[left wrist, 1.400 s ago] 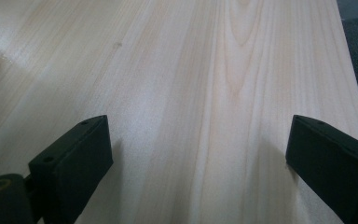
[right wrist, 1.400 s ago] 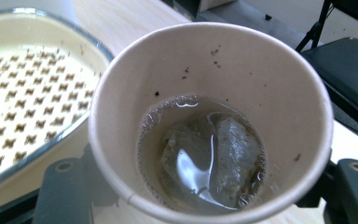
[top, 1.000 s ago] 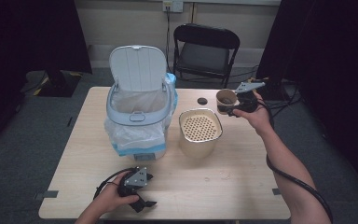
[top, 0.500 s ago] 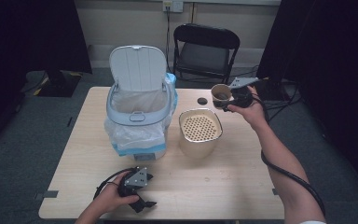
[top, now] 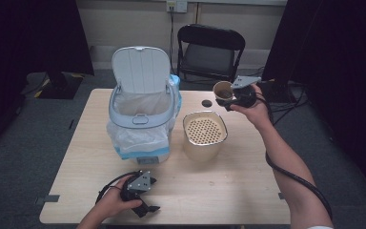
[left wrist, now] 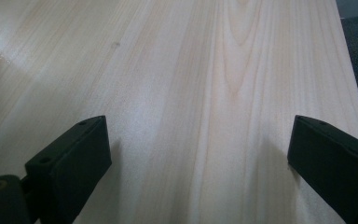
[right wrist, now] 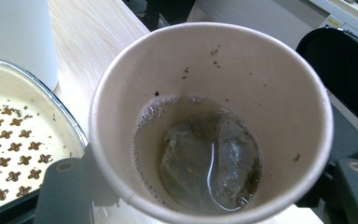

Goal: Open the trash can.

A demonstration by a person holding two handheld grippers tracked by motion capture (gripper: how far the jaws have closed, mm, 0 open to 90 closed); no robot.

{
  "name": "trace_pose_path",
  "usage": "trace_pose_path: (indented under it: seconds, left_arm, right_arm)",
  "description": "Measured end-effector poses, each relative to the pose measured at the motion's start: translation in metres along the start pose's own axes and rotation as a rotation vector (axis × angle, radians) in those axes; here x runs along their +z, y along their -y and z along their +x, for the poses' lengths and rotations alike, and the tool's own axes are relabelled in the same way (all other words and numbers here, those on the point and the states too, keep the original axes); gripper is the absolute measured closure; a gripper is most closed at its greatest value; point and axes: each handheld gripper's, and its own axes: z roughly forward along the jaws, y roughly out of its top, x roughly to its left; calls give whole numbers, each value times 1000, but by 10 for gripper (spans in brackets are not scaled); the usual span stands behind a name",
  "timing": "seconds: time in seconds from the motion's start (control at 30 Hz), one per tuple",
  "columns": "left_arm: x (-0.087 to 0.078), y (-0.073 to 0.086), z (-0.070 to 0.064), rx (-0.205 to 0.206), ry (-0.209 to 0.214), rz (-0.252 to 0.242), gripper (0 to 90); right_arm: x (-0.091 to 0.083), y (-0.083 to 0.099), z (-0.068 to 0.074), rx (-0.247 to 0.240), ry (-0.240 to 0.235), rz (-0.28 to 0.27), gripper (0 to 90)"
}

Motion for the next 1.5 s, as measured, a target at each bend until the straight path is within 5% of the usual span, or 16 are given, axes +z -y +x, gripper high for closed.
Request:
trace_pose_path:
  seconds: [0.4,0.57,0.9,1.13,1.43,1.47,1.5]
  left_arm:
    - [1,0,0,5,1,-9,52]
    - [-1,0,0,5,-7,12,52]
    - [1,0,0,9,0,-9,46]
    - [2,0,0,13,4,-22,45]
    - [2,0,1,13,6,-21,43]
    - [2,0,0,13,5,-20,43]
    - [2,0,0,12,6,-19,42]
  right_arm:
    - [-3,-10,11,-130,38,-10,294]
    - [-7,-15,20,-240,72,-37,295]
    - [-11,-17,39,-448,135,29,295]
    - [-18,-24,56,-675,203,100,298]
    - [-19,-30,71,-882,244,177,300]
    - [-19,-31,73,-939,267,195,300]
    - [-18,-30,78,-1063,303,235,301]
